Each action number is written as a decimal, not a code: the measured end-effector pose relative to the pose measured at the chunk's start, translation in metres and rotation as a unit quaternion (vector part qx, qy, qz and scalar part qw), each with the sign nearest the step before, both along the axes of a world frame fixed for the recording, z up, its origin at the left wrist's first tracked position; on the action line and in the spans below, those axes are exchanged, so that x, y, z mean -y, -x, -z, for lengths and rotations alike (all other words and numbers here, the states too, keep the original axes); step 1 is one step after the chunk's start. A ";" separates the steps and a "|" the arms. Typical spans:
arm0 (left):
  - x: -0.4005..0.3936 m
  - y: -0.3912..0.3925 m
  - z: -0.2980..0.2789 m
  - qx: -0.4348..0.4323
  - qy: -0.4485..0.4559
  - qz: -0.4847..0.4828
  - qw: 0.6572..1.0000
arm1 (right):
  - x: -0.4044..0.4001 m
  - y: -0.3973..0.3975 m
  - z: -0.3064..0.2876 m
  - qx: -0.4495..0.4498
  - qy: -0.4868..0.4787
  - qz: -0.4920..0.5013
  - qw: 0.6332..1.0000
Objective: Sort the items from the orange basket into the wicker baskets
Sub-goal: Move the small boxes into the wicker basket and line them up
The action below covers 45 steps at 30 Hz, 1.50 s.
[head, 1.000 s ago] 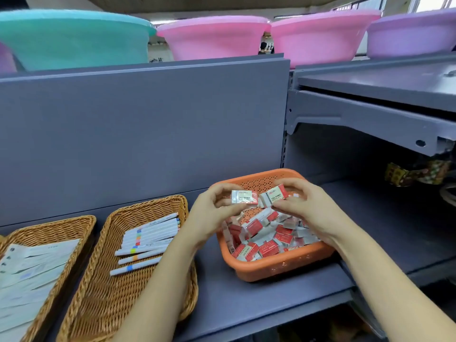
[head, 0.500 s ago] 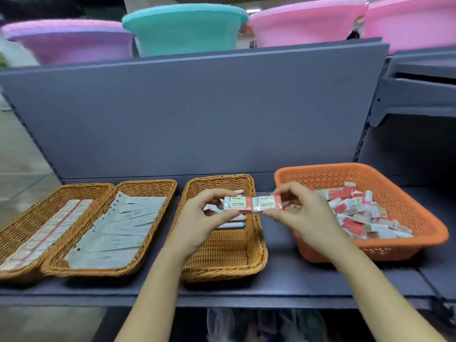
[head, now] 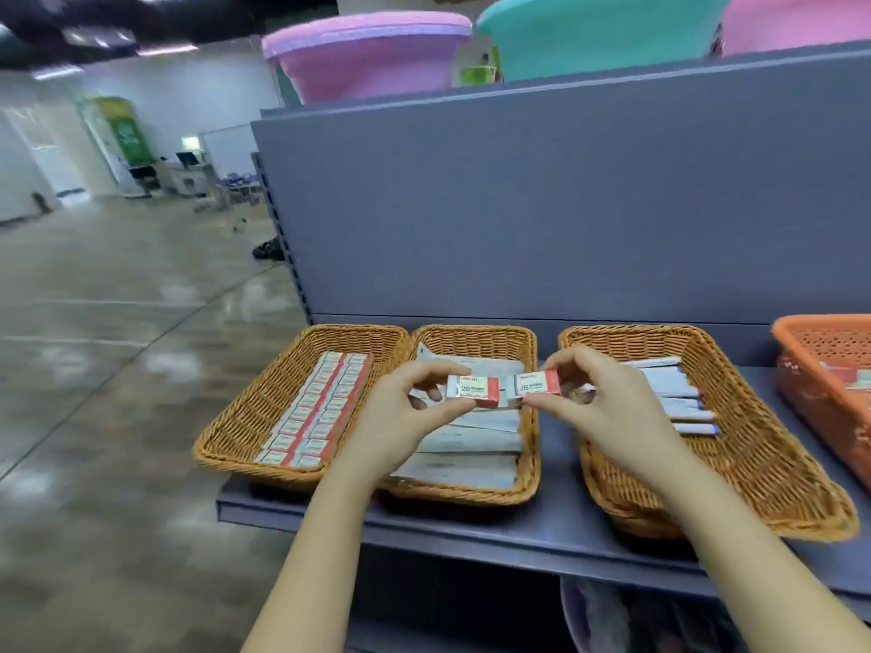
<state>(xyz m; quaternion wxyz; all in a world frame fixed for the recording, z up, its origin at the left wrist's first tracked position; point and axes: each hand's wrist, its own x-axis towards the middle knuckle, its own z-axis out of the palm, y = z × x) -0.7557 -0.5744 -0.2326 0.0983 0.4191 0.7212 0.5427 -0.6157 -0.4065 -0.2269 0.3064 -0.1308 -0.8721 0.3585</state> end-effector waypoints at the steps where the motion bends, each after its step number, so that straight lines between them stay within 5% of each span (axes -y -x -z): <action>1: 0.011 0.012 0.001 -0.001 0.006 -0.007 1.000 | 0.008 0.014 0.000 0.005 -0.008 -0.003 1.000; 20: 0.047 0.175 -0.008 -0.080 0.175 -0.087 0.977 | 0.023 0.206 -0.012 0.136 -0.135 -0.060 0.980; 36: 0.023 0.308 0.031 -0.255 0.356 0.003 0.899 | 0.052 0.304 0.037 0.256 -0.124 0.085 0.955; 45: 0.026 0.325 0.044 -0.306 0.318 0.011 0.897 | 0.074 0.329 0.051 0.301 -0.141 0.150 0.931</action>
